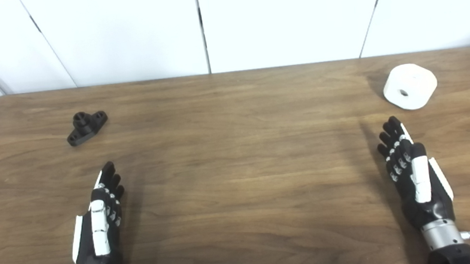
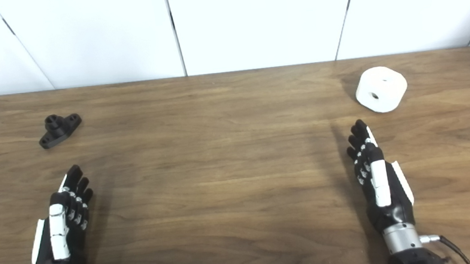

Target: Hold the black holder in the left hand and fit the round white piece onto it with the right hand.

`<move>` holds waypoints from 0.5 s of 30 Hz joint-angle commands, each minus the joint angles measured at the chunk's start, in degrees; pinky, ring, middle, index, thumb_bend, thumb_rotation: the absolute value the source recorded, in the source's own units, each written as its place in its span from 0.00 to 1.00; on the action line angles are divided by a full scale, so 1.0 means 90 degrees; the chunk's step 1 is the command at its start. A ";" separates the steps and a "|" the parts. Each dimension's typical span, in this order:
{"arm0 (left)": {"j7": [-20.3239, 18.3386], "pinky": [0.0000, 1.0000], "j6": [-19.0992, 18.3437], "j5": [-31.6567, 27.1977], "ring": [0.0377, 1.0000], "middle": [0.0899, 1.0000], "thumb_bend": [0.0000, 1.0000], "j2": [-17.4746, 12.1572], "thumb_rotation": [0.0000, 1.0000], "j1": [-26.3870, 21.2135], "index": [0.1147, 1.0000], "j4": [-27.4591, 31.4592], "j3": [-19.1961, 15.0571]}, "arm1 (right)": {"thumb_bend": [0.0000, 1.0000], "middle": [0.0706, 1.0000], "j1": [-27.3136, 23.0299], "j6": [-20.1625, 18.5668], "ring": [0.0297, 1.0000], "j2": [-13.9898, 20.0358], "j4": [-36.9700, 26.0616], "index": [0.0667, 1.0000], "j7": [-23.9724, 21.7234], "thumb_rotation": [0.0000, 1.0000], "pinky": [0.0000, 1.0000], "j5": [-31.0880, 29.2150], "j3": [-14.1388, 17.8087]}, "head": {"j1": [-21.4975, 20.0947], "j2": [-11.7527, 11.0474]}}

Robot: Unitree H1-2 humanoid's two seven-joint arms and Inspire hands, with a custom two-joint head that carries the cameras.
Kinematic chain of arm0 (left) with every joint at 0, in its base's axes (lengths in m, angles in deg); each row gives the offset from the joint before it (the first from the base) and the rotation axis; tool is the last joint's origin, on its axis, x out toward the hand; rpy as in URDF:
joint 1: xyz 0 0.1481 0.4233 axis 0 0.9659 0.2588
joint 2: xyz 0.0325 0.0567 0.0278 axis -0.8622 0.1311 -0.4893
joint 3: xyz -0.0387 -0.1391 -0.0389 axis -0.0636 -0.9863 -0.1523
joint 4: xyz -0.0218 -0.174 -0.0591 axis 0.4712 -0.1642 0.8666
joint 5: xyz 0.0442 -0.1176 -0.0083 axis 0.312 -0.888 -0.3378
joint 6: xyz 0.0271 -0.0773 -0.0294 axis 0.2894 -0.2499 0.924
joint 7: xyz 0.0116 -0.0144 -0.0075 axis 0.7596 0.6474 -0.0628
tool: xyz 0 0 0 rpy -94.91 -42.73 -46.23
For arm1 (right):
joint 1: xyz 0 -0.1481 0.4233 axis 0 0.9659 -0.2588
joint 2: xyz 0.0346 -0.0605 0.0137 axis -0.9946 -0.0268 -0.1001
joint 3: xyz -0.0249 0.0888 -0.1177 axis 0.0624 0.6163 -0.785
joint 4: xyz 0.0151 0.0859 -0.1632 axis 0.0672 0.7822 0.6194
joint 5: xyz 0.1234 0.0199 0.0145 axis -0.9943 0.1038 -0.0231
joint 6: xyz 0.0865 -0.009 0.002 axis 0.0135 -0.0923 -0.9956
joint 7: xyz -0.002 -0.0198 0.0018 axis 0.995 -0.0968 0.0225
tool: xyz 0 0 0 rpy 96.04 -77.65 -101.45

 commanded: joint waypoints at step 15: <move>0.0032 1.00 0.0238 0.0162 1.00 1.00 0.48 0.0226 1.00 -0.0059 0.95 0.0153 0.0048 | 0.64 1.00 0.0344 0.0164 1.00 0.0168 -0.0130 1.00 -0.0063 1.00 1.00 -0.0083 0.0008 | 0.0157 -0.0078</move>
